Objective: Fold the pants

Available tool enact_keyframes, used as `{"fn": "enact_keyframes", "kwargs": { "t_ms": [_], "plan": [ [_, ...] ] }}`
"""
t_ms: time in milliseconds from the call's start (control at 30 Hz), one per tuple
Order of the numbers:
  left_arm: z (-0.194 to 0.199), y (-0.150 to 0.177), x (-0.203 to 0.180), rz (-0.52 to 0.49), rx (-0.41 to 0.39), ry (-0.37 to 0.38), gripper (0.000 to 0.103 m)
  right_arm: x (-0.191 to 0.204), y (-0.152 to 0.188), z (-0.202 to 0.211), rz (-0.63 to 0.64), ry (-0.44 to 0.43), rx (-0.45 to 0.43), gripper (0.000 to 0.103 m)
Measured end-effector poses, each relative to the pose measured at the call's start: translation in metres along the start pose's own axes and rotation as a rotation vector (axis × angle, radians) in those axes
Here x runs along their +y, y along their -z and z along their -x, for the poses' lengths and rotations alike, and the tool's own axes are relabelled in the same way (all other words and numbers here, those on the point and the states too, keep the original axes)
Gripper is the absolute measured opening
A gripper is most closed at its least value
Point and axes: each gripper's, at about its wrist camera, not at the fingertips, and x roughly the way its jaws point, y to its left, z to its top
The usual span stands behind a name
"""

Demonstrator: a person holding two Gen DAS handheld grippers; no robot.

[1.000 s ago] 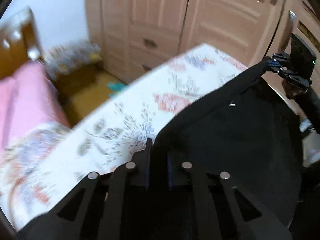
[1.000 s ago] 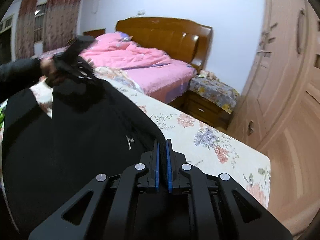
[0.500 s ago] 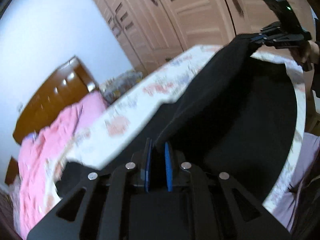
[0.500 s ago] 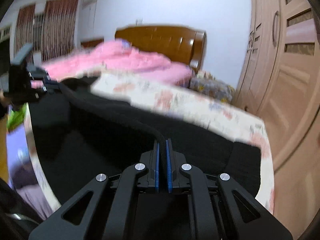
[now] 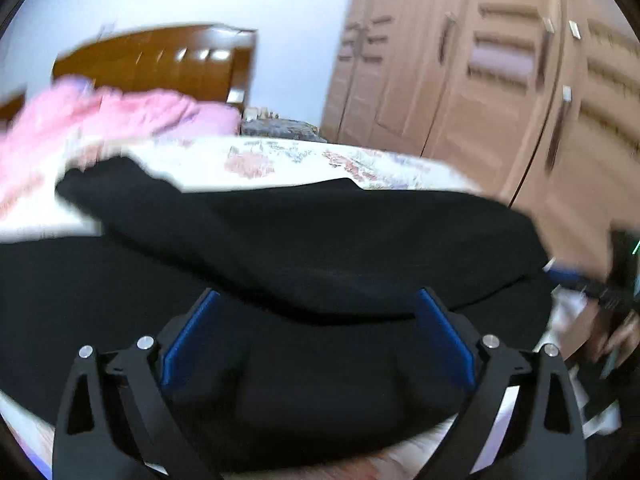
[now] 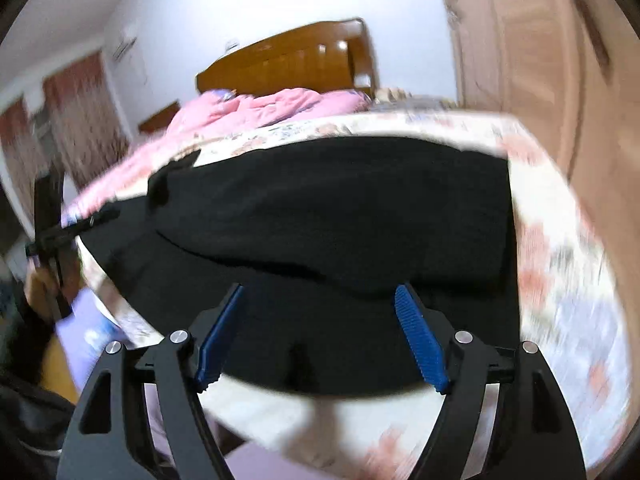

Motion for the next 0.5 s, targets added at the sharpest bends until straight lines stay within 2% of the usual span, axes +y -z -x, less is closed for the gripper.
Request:
{"fn": "enact_keyframes", "kwargs": {
  "t_ms": [133, 200, 267, 300, 500],
  "plan": [
    [-0.002, 0.022, 0.014, 0.187, 0.042, 0.038, 0.097, -0.019, 0.001, -0.01, -0.21, -0.082, -0.001, 0.067],
    [0.0, 0.026, 0.024, 0.214, 0.034, 0.032, 0.097, -0.022, -0.002, -0.016, -0.268, -0.074, 0.002, 0.066],
    [-0.003, 0.03, 0.026, 0.223, 0.022, 0.017, 0.097, -0.028, -0.007, -0.025, -0.332, -0.02, 0.042, 0.059],
    [-0.002, 0.031, 0.027, 0.224, 0.02, 0.012, 0.097, -0.031, -0.008, -0.026, -0.366, -0.017, 0.049, 0.059],
    [0.001, 0.029, 0.031, 0.23, 0.012, 0.018, 0.097, -0.032, -0.016, -0.033, -0.431, 0.033, 0.007, 0.058]
  ]
}}
